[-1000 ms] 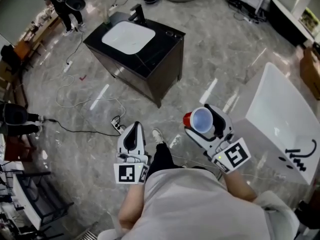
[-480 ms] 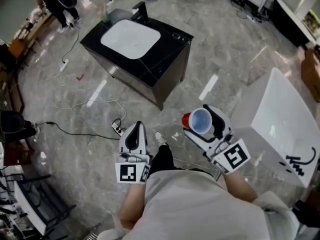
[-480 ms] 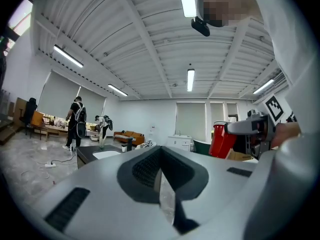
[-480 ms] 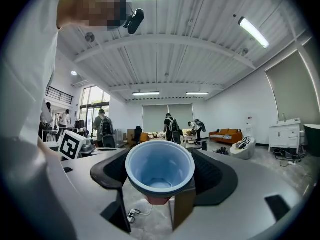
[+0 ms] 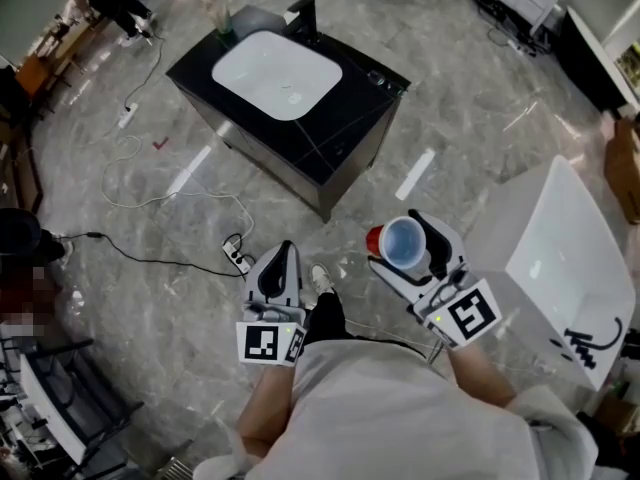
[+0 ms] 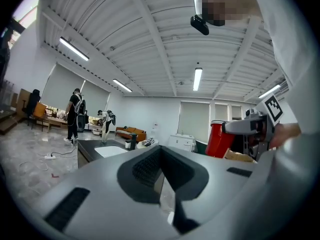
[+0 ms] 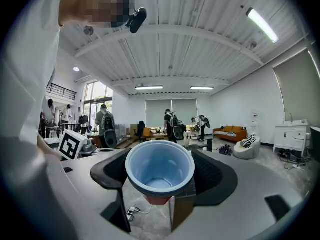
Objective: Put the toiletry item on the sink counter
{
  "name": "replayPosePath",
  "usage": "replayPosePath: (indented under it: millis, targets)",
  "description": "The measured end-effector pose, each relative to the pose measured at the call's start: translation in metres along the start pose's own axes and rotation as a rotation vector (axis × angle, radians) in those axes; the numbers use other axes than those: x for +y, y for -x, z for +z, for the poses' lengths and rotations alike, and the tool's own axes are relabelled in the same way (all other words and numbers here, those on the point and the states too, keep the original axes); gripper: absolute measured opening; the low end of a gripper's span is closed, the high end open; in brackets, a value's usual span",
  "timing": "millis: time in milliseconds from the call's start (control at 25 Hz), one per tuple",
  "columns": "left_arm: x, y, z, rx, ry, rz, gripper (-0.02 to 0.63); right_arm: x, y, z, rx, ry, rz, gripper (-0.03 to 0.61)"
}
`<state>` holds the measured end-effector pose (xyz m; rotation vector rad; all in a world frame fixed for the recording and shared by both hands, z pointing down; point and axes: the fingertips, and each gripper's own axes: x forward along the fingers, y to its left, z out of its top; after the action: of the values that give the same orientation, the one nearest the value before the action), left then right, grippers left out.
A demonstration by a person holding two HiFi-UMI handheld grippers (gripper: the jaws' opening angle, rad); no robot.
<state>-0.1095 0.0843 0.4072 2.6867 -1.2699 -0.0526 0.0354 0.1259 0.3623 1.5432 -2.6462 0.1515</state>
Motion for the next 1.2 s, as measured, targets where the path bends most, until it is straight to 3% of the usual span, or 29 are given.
replayPosePath:
  millis: [760,1200]
  targets:
    - [0.084,-0.08,0.023,-0.015,0.037,-0.043,0.002,-0.032,-0.095,0.018,0.042,-0.003,-0.033,0.373]
    - [0.117,-0.108,0.017,-0.013,0.086,-0.06,0.002,-0.042,-0.126,0.016,0.084,0.012,-0.056,0.373]
